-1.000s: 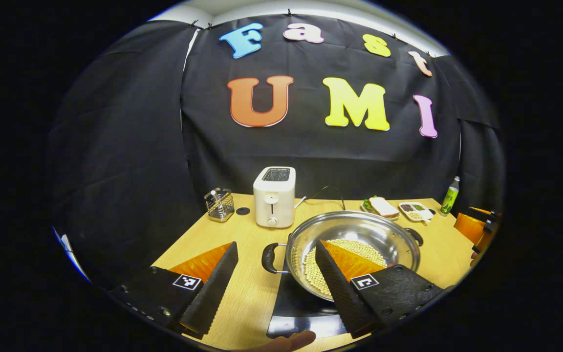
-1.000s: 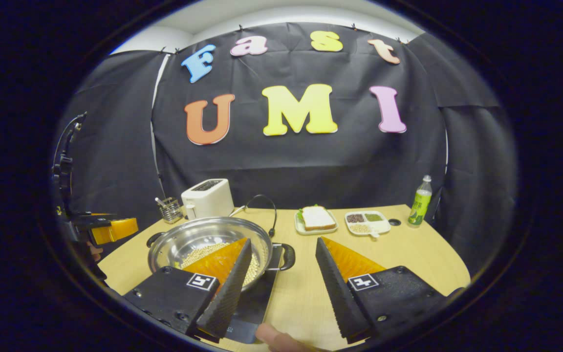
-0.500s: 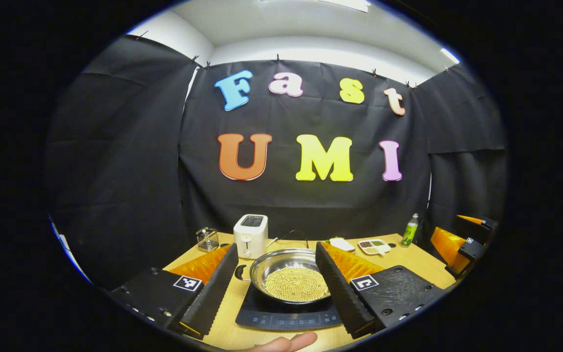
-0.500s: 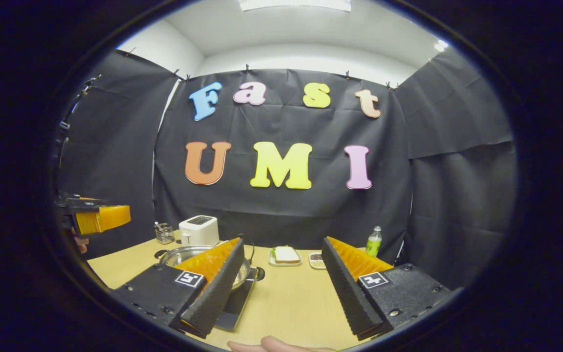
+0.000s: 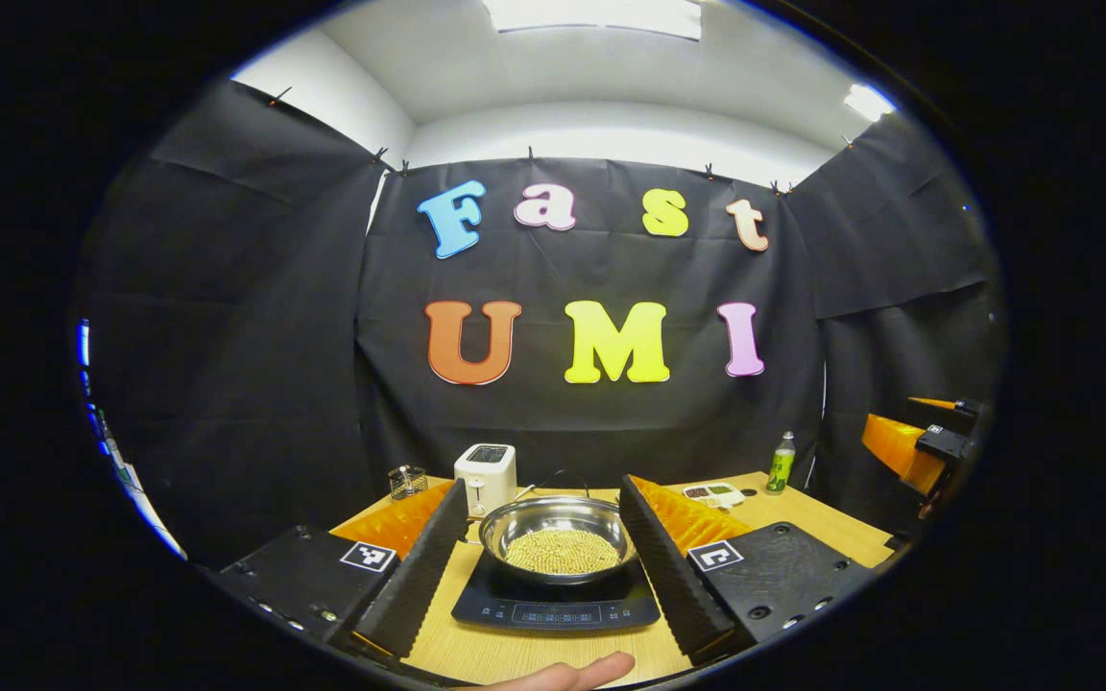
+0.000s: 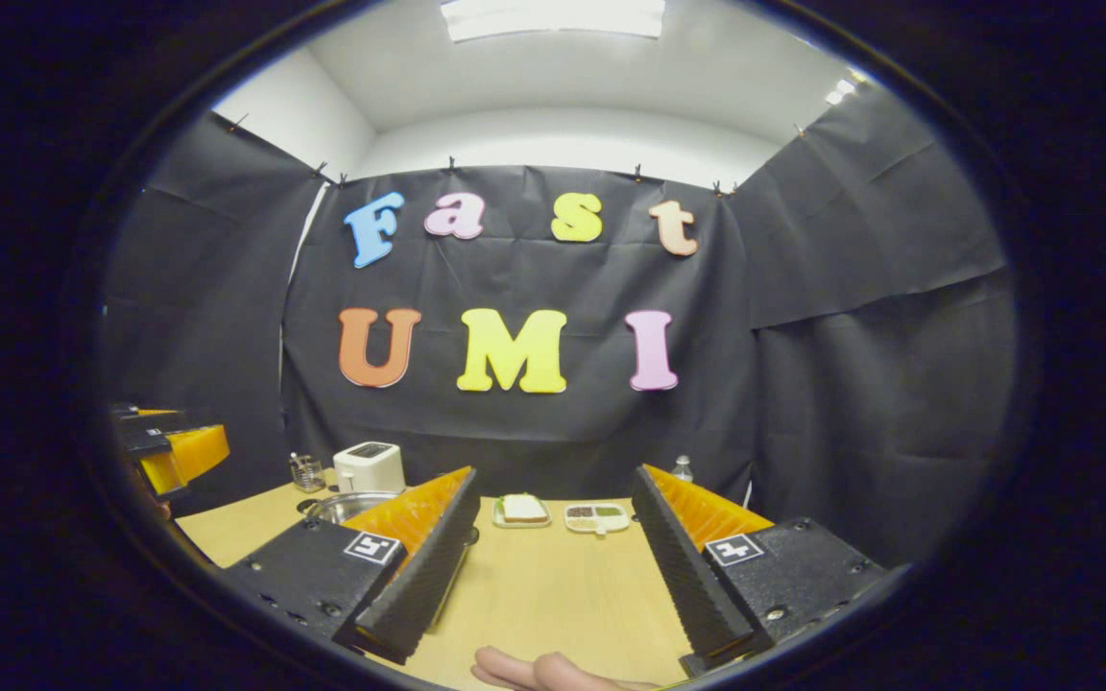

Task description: First push the handle of the pot to place it horizontally, then grasp the pot with both hands and set it on the induction cooktop.

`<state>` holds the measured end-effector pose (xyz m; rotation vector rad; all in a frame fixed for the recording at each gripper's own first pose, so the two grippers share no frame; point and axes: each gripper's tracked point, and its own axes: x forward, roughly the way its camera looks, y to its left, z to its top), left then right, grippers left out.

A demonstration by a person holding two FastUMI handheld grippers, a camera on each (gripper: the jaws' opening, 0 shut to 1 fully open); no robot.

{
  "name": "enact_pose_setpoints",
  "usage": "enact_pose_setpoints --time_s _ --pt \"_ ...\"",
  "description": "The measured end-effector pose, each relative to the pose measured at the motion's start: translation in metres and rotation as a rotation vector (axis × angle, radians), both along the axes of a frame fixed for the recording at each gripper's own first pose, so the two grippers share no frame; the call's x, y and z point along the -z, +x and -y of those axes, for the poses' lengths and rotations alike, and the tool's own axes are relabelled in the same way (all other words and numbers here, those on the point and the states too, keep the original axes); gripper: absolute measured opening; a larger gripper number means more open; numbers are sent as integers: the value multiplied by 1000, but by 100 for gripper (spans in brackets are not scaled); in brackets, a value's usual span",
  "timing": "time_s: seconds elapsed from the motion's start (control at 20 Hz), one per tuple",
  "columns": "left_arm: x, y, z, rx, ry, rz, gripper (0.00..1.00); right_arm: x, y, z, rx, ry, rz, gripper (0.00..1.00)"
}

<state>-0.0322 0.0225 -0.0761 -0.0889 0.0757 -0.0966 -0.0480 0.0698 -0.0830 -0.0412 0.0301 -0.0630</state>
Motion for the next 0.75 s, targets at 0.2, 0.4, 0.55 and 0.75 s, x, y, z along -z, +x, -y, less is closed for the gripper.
enact_pose_setpoints --time_s 0.2,0.4,0.55,0.75 --pt "1 -7 1 -33 -26 19 95 -5 -21 0 -26 39 34 100" --pt "-5 -11 2 -20 -29 39 95 -9 -30 15 16 29 50 100" --pt "-12 -17 3 -10 -34 64 95 -14 -32 18 37 62 77 100" --pt "-27 -22 2 -7 -39 100 95 -18 -35 24 45 77 70 100"
